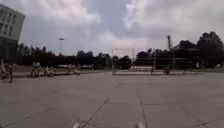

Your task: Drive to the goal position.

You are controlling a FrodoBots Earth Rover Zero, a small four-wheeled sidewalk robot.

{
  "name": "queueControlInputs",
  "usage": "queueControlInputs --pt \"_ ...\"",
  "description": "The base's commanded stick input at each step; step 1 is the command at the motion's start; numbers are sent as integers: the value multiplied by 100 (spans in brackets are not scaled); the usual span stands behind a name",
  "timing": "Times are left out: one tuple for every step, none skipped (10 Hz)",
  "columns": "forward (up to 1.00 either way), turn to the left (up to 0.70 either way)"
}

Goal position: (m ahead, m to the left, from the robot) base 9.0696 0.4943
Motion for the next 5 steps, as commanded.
queueControlInputs --pt "60 -15" --pt "60 -15" --pt "60 -15" --pt "60 -14" --pt "60 -13"
